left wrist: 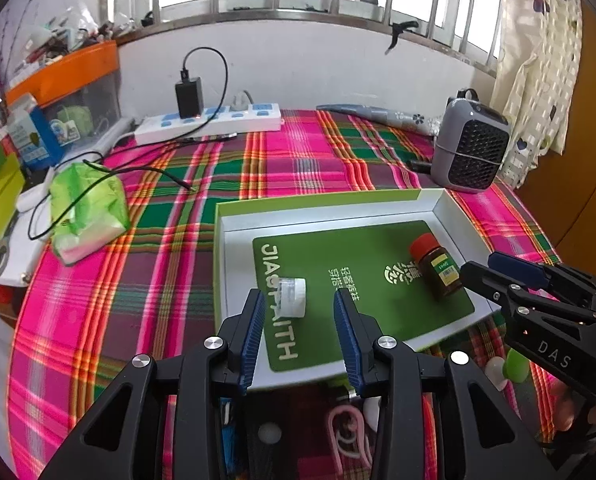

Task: Organize rigid objects
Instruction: 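Lower the cap and jar into the tray and open both tools, then move both tools back toward the pink clip and green mushroom object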

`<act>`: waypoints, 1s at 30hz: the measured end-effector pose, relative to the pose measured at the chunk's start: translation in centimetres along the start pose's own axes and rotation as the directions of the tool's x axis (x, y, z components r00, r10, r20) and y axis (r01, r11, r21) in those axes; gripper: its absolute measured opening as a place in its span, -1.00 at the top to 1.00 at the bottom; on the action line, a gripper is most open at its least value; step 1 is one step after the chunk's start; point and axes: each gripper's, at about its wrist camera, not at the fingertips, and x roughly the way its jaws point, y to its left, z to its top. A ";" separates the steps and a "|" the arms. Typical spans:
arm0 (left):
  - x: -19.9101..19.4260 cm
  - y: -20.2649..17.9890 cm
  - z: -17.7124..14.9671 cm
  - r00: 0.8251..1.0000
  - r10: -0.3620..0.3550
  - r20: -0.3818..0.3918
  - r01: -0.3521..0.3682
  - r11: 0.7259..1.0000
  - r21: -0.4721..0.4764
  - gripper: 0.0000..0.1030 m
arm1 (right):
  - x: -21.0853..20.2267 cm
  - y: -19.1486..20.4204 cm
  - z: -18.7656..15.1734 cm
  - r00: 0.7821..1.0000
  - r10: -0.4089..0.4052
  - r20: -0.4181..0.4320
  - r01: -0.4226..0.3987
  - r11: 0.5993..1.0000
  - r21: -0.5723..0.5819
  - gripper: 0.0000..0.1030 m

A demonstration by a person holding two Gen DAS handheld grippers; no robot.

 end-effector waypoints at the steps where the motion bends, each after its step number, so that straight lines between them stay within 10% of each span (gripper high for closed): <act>1: -0.2 0.0 -0.1 1.000 0.001 0.004 -0.001 1.000 0.001 0.32 | -0.2 0.1 -0.1 1.000 0.000 0.004 0.000 1.000 0.001 0.20; 25: -6.0 1.3 -5.1 0.998 0.027 0.065 -0.026 0.999 -0.020 0.32 | -5.7 1.4 -4.3 0.997 0.007 0.077 -0.007 1.000 0.001 0.19; 30: -7.2 1.2 -6.4 0.988 0.114 0.107 -0.118 0.993 0.028 0.32 | -6.6 1.2 -5.6 0.996 0.009 0.087 -0.011 1.000 0.012 0.19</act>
